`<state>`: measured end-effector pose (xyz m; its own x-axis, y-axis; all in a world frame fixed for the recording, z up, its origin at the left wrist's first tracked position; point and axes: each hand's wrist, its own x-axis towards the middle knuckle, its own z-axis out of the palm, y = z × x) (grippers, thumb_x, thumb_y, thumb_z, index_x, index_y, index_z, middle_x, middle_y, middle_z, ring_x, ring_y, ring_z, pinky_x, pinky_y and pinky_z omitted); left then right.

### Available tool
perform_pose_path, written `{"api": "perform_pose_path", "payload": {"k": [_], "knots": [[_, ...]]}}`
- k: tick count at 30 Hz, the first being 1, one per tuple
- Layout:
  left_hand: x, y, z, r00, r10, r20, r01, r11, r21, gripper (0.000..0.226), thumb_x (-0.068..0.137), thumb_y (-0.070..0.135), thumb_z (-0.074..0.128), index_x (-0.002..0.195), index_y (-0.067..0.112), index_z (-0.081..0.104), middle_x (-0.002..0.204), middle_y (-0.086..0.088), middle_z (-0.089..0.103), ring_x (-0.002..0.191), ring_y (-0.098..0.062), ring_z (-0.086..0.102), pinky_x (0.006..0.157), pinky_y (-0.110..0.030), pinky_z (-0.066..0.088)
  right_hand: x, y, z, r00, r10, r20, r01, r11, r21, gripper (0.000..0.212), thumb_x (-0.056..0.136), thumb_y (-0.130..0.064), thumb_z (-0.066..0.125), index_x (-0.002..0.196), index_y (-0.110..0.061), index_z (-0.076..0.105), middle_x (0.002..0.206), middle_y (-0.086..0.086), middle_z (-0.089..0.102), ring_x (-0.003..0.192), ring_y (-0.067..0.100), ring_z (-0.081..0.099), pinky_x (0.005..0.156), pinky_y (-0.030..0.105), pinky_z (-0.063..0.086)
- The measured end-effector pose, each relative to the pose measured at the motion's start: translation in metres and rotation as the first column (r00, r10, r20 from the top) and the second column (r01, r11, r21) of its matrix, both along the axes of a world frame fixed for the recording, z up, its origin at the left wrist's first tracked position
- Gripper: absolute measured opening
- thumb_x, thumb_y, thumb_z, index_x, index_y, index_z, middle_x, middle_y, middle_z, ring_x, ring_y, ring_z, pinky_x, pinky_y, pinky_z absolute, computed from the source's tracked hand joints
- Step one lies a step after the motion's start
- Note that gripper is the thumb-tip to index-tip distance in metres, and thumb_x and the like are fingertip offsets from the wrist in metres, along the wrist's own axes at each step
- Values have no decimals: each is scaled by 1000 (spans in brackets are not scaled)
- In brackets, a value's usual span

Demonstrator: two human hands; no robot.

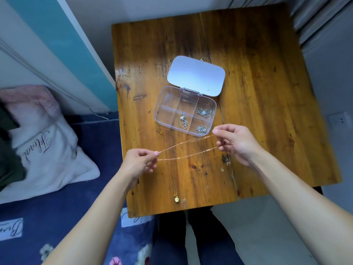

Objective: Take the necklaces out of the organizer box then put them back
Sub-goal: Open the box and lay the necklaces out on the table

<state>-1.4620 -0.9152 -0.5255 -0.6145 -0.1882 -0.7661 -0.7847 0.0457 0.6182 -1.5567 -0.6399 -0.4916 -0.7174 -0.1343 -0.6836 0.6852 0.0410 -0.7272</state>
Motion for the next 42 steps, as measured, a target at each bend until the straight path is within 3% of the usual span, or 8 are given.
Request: {"api": "perform_pose_path", "payload": {"k": [5,7,10,19,28,36,40,42], "knots": [[38,17,3,986,150,69,-146,987,-61,12,88,16,69,83,6,75,72,-13,73,57,-16,65,55,-26,55,-3,-12,5,919,393,-22,-382,904,193,13,81,12,67,90,4,70,71,13,71,63,18,72,61,23,58],[46,29,5,976,204,79,-202,979,-31,8,88,11,68,87,5,72,72,-14,73,56,-16,66,53,-25,55,-1,-24,-7,813,581,-21,-510,731,453,16,84,9,63,95,1,72,77,10,73,68,15,71,70,27,59],[53,50,8,971,236,49,-236,972,-7,4,89,7,67,89,3,68,68,-12,73,53,-16,66,49,-23,54,-9,-33,-18,654,750,-104,-446,493,747,25,85,1,59,98,-13,76,94,5,76,93,19,69,91,31,52],[60,125,-7,986,169,4,-168,984,-53,19,88,15,69,73,9,59,60,-9,70,49,-17,64,45,-28,50,-56,-44,-20,558,817,-149,-343,390,855,28,84,-4,57,98,-19,77,104,8,75,103,31,65,90,35,51],[76,146,-20,995,-88,48,99,940,-325,21,89,27,66,77,13,55,67,-5,69,65,-27,67,66,-45,58,-40,-84,-28,267,954,-137,-418,243,875,28,84,-2,56,100,-16,74,105,14,71,101,35,63,86,38,51],[78,144,-21,979,-187,81,204,919,-338,24,87,35,69,81,19,52,68,-3,68,63,-24,67,66,-42,59,-38,-85,-38,196,965,-176,-387,241,890,21,87,-1,55,97,-12,70,97,10,70,94,32,62,76,35,48],[76,131,-14,971,-234,49,235,897,-374,23,87,41,66,86,22,53,65,0,67,59,-19,65,63,-37,56,-38,-75,-30,267,925,-272,-358,357,863,18,88,-9,58,100,-12,72,100,9,73,94,32,65,80,39,52],[68,115,-11,970,-241,13,224,880,-418,22,87,41,65,84,22,55,60,2,64,60,-18,62,61,-35,53,-41,-69,-23,318,877,-361,-267,448,853,15,88,-14,59,99,-13,70,98,7,70,86,32,67,72,39,53]]}}
